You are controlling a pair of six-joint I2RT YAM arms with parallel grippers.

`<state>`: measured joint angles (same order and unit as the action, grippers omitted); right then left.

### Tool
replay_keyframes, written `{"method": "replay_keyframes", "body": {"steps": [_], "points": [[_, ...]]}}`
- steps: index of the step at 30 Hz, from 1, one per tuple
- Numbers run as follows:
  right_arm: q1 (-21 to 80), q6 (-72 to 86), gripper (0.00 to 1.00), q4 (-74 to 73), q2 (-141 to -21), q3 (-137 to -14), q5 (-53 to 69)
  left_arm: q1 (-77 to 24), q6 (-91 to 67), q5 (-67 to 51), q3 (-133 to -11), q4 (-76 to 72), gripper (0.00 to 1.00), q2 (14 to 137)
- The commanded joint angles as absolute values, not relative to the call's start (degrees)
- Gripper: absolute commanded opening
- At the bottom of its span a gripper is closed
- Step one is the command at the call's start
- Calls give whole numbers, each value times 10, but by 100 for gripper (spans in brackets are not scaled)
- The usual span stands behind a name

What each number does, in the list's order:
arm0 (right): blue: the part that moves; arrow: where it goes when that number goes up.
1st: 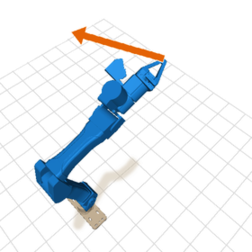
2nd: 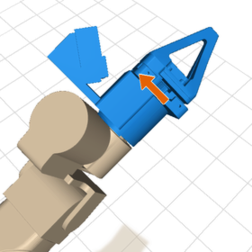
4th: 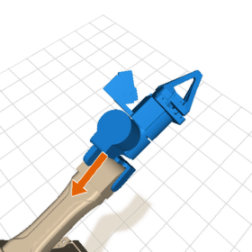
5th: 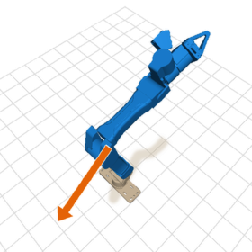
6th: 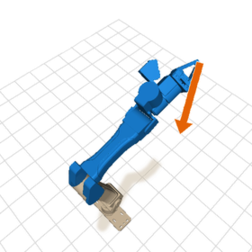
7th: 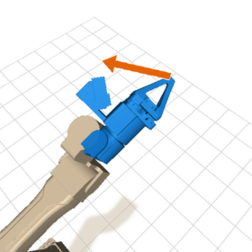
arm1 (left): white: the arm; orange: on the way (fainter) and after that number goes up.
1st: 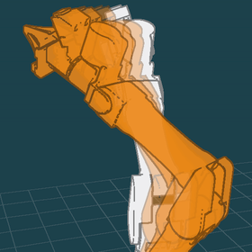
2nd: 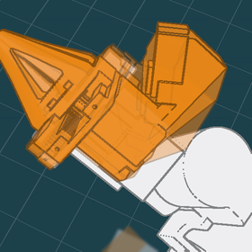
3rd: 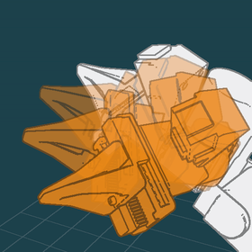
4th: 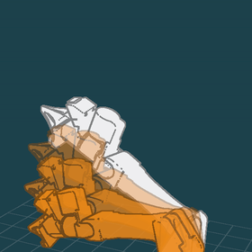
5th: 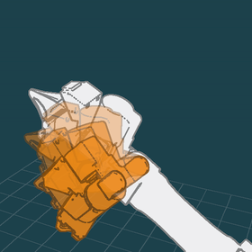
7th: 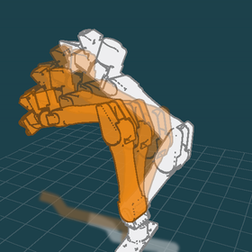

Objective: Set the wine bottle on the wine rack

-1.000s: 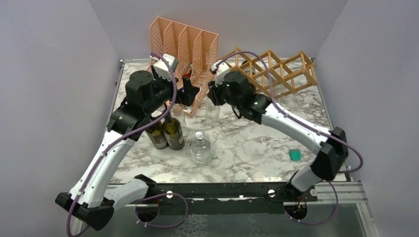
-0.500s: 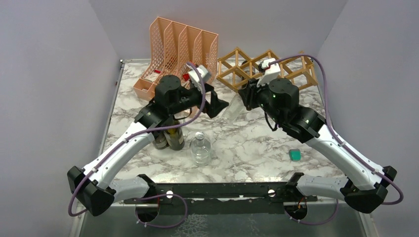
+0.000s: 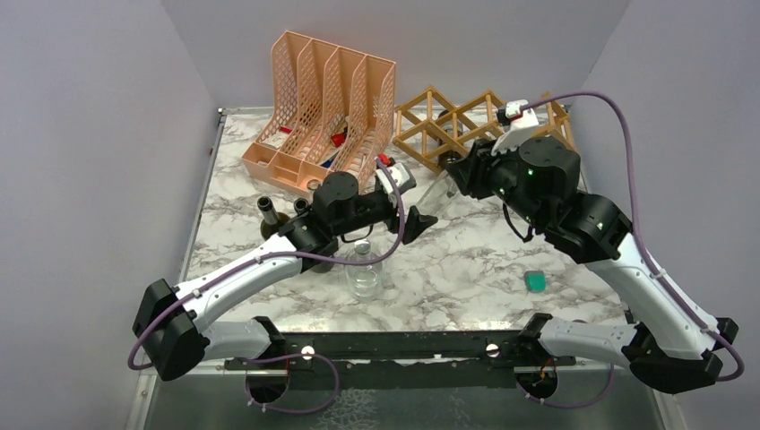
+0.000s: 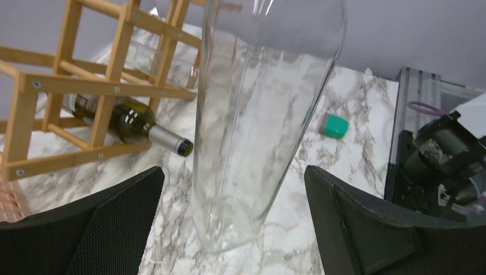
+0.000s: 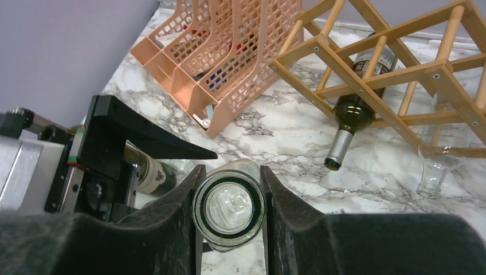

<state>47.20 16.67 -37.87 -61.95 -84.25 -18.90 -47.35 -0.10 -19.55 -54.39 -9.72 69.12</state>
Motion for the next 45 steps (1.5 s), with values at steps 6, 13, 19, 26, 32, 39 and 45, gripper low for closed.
{"method": "replay_keyframes", "body": {"steps": [6, 13, 19, 26, 32, 39, 45], "points": [[475, 268, 1, -339, -590, -853, -279, -541, 92, -3, -533, -230, 99, 720], [474, 312, 1, -338, -586, -861, -303, -566, 162, 33, -546, -265, 99, 764], [475, 325, 1, -356, -582, -863, -298, -569, 189, 47, -553, -279, 89, 778], [474, 325, 3, -382, -570, -855, -289, -571, 229, 20, -545, -280, 42, 763], [474, 298, 57, -393, -540, -832, -253, -571, 290, 23, -534, -280, 0, 750], [475, 223, 74, -449, -492, -837, -225, -571, 445, -40, -534, -285, 0, 739], [475, 144, 74, -511, -487, -899, -155, -577, 608, -61, -574, -287, 0, 765]]}}
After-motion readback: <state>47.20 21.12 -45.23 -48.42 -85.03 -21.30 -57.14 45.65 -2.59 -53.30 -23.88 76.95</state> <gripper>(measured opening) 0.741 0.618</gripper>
